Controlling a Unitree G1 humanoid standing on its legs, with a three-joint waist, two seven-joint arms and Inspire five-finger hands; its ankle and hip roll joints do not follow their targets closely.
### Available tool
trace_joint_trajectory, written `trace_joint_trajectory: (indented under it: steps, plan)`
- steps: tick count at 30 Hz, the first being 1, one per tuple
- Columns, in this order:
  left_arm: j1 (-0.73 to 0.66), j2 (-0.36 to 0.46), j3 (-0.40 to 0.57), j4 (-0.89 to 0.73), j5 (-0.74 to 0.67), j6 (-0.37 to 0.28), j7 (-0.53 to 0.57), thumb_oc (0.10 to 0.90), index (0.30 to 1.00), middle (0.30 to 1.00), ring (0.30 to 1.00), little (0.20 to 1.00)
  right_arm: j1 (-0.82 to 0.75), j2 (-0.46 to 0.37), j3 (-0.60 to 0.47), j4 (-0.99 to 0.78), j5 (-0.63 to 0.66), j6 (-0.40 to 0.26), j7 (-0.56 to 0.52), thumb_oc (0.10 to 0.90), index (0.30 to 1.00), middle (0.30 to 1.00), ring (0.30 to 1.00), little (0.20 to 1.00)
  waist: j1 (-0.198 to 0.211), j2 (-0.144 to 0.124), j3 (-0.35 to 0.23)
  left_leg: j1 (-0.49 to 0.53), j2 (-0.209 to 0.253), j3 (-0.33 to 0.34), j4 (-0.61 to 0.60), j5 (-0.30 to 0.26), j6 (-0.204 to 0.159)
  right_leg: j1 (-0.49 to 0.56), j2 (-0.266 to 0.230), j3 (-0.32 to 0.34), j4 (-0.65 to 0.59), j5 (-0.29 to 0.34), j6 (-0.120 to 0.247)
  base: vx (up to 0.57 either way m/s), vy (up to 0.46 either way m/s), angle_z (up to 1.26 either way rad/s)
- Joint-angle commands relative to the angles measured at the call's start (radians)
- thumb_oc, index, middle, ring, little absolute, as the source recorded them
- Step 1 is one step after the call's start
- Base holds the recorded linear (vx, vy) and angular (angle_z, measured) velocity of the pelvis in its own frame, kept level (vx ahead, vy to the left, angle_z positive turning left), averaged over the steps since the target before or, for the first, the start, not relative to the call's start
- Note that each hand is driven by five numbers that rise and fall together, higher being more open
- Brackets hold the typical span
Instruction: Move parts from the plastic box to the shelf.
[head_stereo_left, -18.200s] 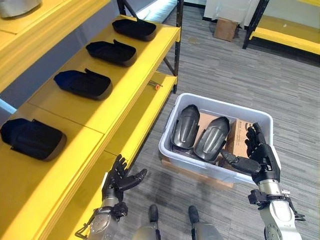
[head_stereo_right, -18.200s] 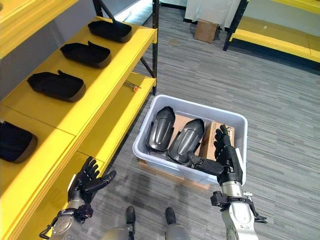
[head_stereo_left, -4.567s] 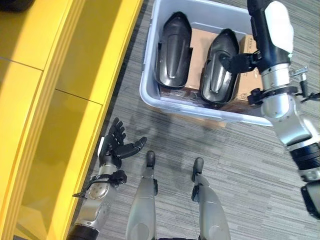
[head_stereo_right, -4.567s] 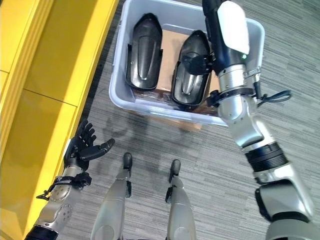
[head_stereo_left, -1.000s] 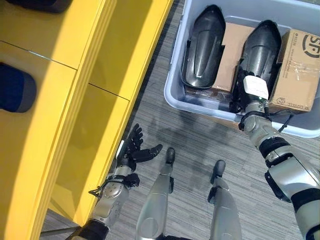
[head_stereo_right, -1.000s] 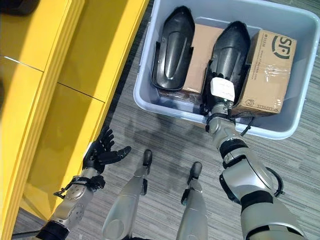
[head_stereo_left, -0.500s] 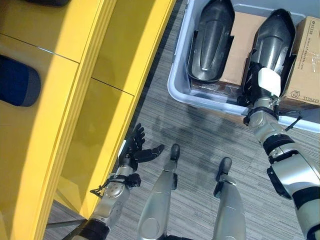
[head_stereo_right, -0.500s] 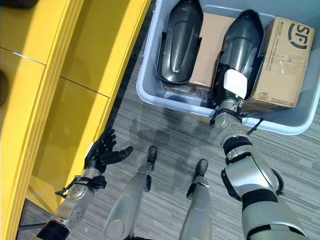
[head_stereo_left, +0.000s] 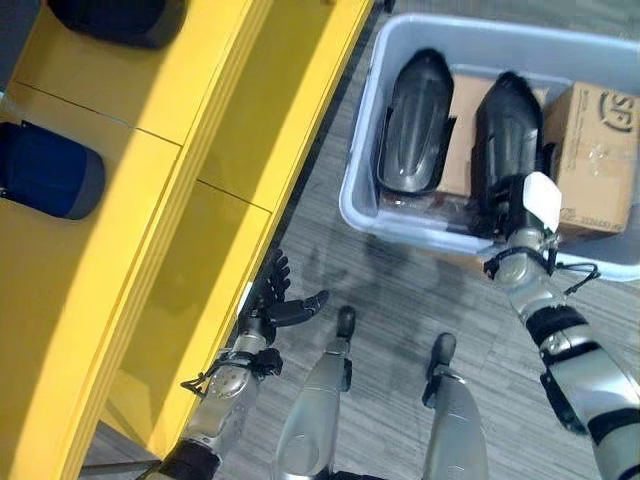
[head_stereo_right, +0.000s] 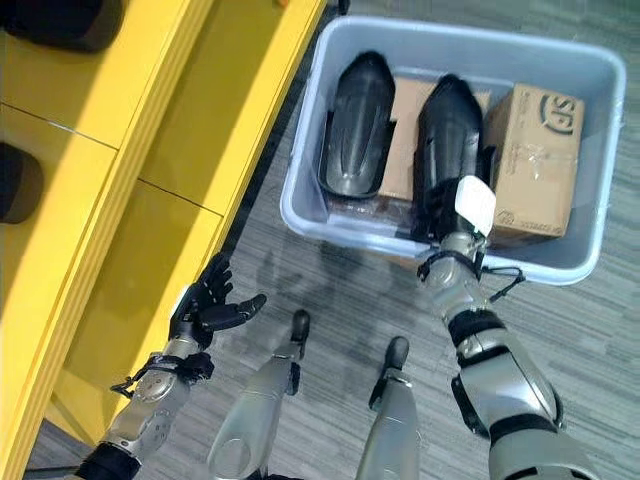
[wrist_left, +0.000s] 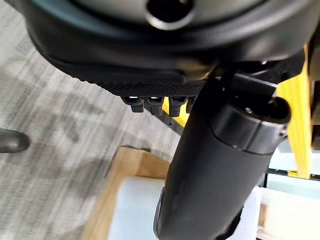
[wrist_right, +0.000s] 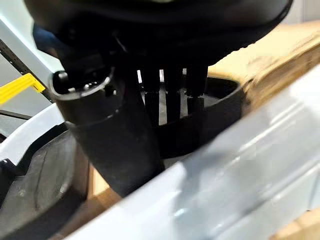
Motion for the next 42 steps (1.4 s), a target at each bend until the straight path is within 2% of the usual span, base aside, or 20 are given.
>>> trace_joint_trajectory:
  steps: [1,2,4,5,6,11,17,26,33,36,39,40,42]
  plan:
    - [0.031,0.013,0.049,-0.066,0.053,-0.055,0.01,0.9,1.0,1.0,1.0,1.0,0.097,-0.012,-0.008,-0.116,-0.049,-0.046,-0.007,0.4,0.3,0.3,0.3,0.3,-0.021,-0.024,-0.06,-0.033,0.082,0.029,0.02,-0.015,-0.018,0.148,0.002,0.033,-0.072,-0.058,0.026,0.1,-0.026,0.0]
    - [0.046,0.011,0.064,-0.065,0.055,-0.05,0.006,0.9,1.0,1.0,1.0,1.0,0.143,-0.017,-0.028,-0.199,-0.078,-0.05,-0.006,0.4,0.3,0.3,0.3,0.3,-0.026,-0.042,-0.081,0.003,0.087,0.026,-0.001,-0.012,-0.02,0.189,0.003,0.021,-0.099,-0.054,0.028,0.12,-0.028,0.02]
    - [0.061,0.009,0.079,-0.055,0.057,-0.046,0.003,0.9,1.0,1.0,1.0,1.0,0.193,-0.018,-0.063,-0.29,-0.09,-0.06,-0.003,0.4,0.3,0.3,0.3,0.3,-0.033,-0.061,-0.11,0.036,0.093,0.024,-0.022,-0.009,-0.022,0.225,0.003,0.011,-0.128,-0.05,0.031,0.09,-0.018,-0.04]
    - [0.062,0.009,0.079,-0.055,0.057,-0.046,0.003,0.9,1.0,1.0,1.0,1.0,0.193,-0.018,-0.063,-0.29,-0.09,-0.06,-0.003,0.4,0.3,0.3,0.3,0.3,-0.033,-0.061,-0.109,0.037,0.093,0.024,-0.023,-0.009,-0.022,0.226,0.003,0.011,-0.129,-0.049,0.031,0.07,-0.015,-0.06]
    - [0.076,0.012,0.091,-0.061,0.06,-0.043,-0.002,0.9,1.0,1.0,1.0,1.0,0.229,-0.019,-0.086,-0.347,-0.102,-0.069,0.001,0.4,0.3,0.3,0.3,0.3,-0.037,-0.075,-0.137,0.069,0.095,0.022,-0.043,-0.007,-0.023,0.259,0.003,0.004,-0.153,-0.046,0.035,0.08,-0.012,-0.05]
    - [0.117,0.013,0.121,-0.066,0.066,-0.032,-0.026,0.9,1.0,1.0,1.0,1.0,0.304,-0.048,-0.16,-0.504,-0.13,-0.096,0.015,0.4,0.3,0.3,0.3,0.3,-0.049,-0.107,-0.203,0.142,0.101,0.028,-0.091,0.0,-0.025,0.33,0.0,-0.01,-0.203,-0.031,0.042,0.08,-0.012,-0.03]
    - [0.157,0.008,0.146,-0.062,0.078,-0.018,-0.051,0.9,1.0,1.0,1.0,1.0,0.332,-0.071,-0.228,-0.644,-0.144,-0.127,0.026,0.4,0.3,0.3,0.3,0.3,-0.063,-0.134,-0.29,0.223,0.112,0.049,-0.157,0.01,-0.029,0.387,-0.006,-0.012,-0.248,-0.007,0.055,0.07,-0.002,-0.06]
    - [0.196,-0.019,0.164,-0.063,0.097,0.008,-0.064,0.9,1.0,1.0,1.0,1.0,0.378,-0.071,-0.299,-0.804,-0.154,-0.149,0.048,0.4,0.3,0.3,0.3,0.3,-0.09,-0.141,-0.391,0.338,0.118,0.09,-0.238,0.013,-0.03,0.447,-0.008,0.013,-0.277,0.008,0.07,0.06,0.005,-0.1]
    - [0.206,-0.031,0.179,-0.068,0.118,0.014,-0.06,0.9,1.0,1.0,1.0,1.0,0.431,-0.053,-0.315,-0.91,-0.131,-0.176,0.094,0.4,0.3,0.3,0.3,0.3,-0.122,-0.132,-0.427,0.401,0.137,0.115,-0.261,0.014,-0.031,0.46,0.004,0.046,-0.255,-0.014,0.065,0.02,-0.023,-0.14]
    - [0.208,-0.038,0.189,-0.068,0.119,0.018,-0.053,0.9,1.0,1.0,1.0,1.0,0.453,-0.044,-0.315,-0.951,-0.113,-0.189,0.115,0.4,0.3,0.3,0.3,0.3,-0.135,-0.125,-0.437,0.422,0.151,0.117,-0.273,0.026,-0.036,0.46,0.021,0.058,-0.218,-0.047,0.055,-0.02,-0.058,-0.12]
    - [0.212,-0.043,0.201,-0.069,0.122,0.018,-0.046,0.9,1.0,1.0,1.0,1.0,0.473,-0.048,-0.307,-0.999,-0.096,-0.207,0.145,0.4,0.3,0.3,0.3,0.3,-0.144,-0.114,-0.428,0.431,0.178,0.11,-0.264,0.041,-0.043,0.441,0.061,0.071,-0.117,-0.123,0.02,-0.06,-0.11,-0.09]
    - [0.212,-0.043,0.201,-0.069,0.122,0.018,-0.046,0.9,1.0,1.0,1.0,1.0,0.474,-0.048,-0.308,-1.0,-0.096,-0.206,0.146,0.4,0.3,0.3,0.3,0.3,-0.144,-0.114,-0.428,0.431,0.179,0.109,-0.263,0.041,-0.044,0.438,0.062,0.071,-0.112,-0.126,0.019,-0.1,-0.147,-0.05]
    - [0.213,-0.046,0.208,-0.076,0.112,0.017,-0.04,0.9,1.0,1.0,1.0,1.0,0.463,-0.054,-0.302,-1.017,-0.092,-0.21,0.148,0.4,0.3,0.3,0.3,0.3,-0.142,-0.105,-0.409,0.413,0.199,0.091,-0.244,0.063,-0.057,0.415,0.089,0.067,-0.044,-0.169,-0.005,-0.12,-0.143,0.02]
